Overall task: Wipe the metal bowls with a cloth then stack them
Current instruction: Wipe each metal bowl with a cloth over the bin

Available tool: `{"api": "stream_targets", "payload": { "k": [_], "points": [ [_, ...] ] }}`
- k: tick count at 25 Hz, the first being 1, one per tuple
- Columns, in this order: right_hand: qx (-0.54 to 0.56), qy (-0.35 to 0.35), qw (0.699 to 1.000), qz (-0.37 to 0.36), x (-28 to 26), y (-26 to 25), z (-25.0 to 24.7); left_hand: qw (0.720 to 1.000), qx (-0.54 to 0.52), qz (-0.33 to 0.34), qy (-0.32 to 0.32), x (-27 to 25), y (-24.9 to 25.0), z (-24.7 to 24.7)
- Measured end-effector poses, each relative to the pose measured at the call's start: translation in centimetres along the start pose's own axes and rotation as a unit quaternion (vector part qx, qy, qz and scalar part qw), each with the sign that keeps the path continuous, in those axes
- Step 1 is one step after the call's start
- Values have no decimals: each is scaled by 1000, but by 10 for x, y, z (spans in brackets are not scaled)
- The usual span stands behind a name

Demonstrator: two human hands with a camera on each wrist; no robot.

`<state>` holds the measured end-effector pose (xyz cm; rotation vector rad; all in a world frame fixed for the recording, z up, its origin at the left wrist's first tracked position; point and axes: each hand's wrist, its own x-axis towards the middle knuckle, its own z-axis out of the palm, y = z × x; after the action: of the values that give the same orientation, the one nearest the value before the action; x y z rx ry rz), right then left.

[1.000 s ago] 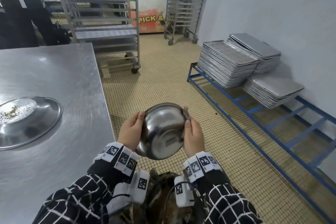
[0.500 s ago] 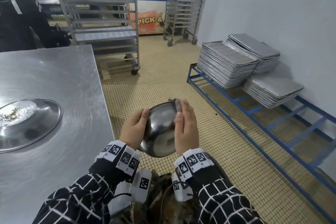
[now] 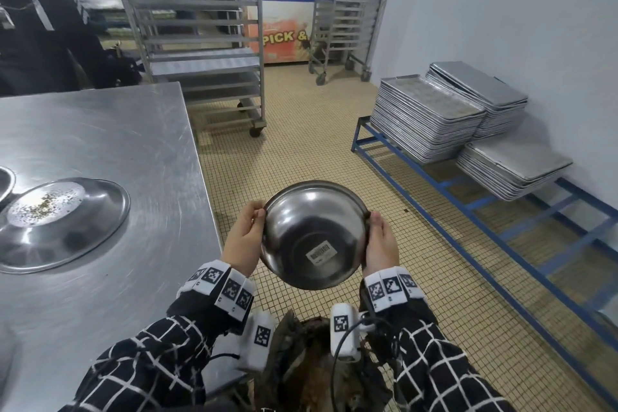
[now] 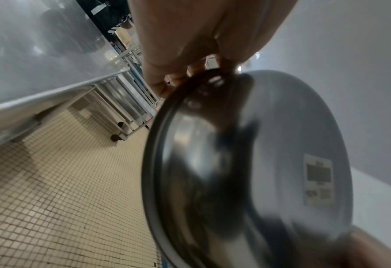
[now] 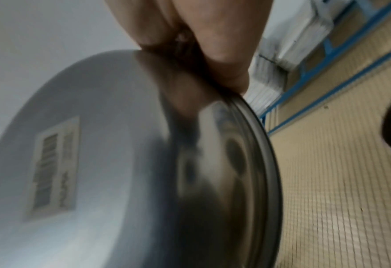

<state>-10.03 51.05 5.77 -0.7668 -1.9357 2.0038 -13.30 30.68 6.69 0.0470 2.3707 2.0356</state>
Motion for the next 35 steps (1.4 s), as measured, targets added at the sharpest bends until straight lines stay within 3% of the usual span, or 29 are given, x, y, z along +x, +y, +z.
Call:
{"api": "stream_targets", "payload": {
  "k": [3,6,8,13,17,19,22,23,24,27,30,32,34,35],
  "points": [
    [-157,-71,980,-96,-2,-25,-9,998,14,22,-62,-4,3,-4],
    [-314,-171,914,-191,-4,-41,-5,984,95,31,-148,-9,14,-1],
    [-345,-201,881,-254,-5,-44,1,982,114,22,-152,-14,24,4],
    [-336,-90,841,-414,-18,-26,17,995,70,11,-70,-12,22,10],
    [-409,-37,778,-476,-44,-5,33,999,13,6,-41,-11,28,16],
    [-400,1,796,-454,-47,1,32,999,11,0,-41,-11,28,16],
    [-279,17,913,-297,-38,9,18,999,21,-9,-32,-12,23,13],
    [-226,9,945,-235,-35,13,13,999,25,-10,-23,-11,21,12],
    [-196,2,959,-204,-34,18,9,999,31,-9,-14,-10,20,10],
    [-227,-27,938,-261,-41,21,9,999,41,-3,7,-7,18,8],
    [-348,-58,850,-390,-53,12,29,999,38,15,16,-10,23,12],
    [-402,-37,809,-428,-54,1,41,999,29,32,7,-13,27,16],
    [-410,0,816,-408,-48,-8,48,999,14,38,-1,-13,31,18],
    [-391,21,834,-389,-43,-13,49,999,9,36,-1,-13,31,17]
  ]
}}
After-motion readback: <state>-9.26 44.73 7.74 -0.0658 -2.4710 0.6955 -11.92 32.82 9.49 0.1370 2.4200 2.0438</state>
